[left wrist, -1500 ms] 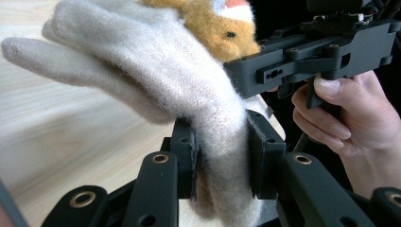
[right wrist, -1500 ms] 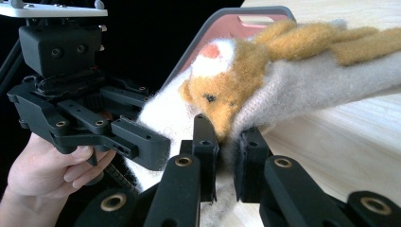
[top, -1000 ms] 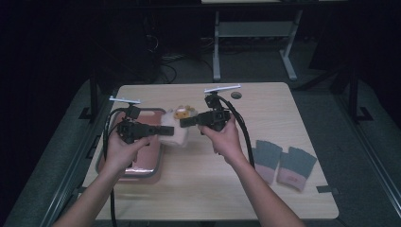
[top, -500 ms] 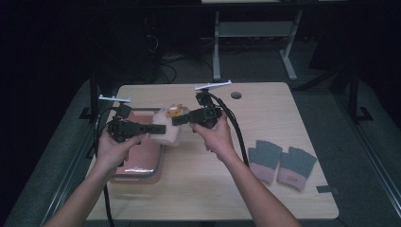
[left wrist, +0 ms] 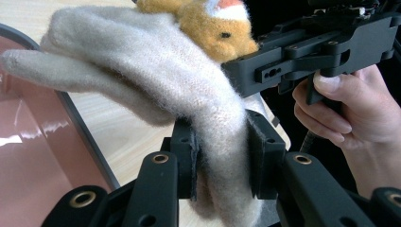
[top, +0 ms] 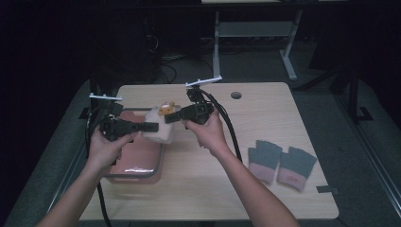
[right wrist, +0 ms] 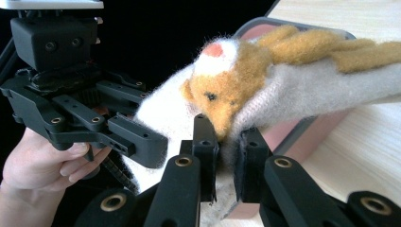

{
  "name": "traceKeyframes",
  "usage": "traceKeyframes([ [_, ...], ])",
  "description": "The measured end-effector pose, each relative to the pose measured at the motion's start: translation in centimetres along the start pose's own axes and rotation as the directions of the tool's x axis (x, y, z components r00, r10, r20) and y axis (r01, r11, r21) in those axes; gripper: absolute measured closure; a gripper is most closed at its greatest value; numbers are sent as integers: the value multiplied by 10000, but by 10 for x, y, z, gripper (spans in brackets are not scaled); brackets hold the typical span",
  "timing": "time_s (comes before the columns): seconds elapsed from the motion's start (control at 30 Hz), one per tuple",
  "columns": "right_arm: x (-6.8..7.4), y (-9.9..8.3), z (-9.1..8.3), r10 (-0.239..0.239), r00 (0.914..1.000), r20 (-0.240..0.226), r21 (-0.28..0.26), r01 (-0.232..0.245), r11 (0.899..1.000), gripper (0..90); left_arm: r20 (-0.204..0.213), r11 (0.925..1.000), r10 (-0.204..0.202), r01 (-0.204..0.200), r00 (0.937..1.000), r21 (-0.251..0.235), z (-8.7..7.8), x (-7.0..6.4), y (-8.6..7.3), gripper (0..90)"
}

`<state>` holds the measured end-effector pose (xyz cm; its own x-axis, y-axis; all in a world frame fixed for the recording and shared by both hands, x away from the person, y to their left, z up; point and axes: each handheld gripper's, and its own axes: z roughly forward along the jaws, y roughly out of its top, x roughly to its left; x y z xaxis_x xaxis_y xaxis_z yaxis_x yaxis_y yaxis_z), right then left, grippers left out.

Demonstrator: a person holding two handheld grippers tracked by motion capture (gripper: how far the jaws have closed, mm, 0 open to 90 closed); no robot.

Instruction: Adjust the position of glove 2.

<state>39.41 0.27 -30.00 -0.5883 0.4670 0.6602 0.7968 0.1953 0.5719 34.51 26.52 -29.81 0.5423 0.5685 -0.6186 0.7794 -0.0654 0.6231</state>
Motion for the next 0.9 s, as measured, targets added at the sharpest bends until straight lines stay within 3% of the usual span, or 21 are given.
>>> traceKeyframes([
  [0.3, 4, 5, 8, -9, 9998, -184, 33, 10, 10000, 812, -134, 10000, -47, 46, 9999, -89, -10, 3, -1, 683],
  [0.9, 12, 13, 39, -118, 9985, -542, 315, 135, 9994, 812, -630, 9994, -249, 234, 9977, -240, -34, 18, -9, 684],
])
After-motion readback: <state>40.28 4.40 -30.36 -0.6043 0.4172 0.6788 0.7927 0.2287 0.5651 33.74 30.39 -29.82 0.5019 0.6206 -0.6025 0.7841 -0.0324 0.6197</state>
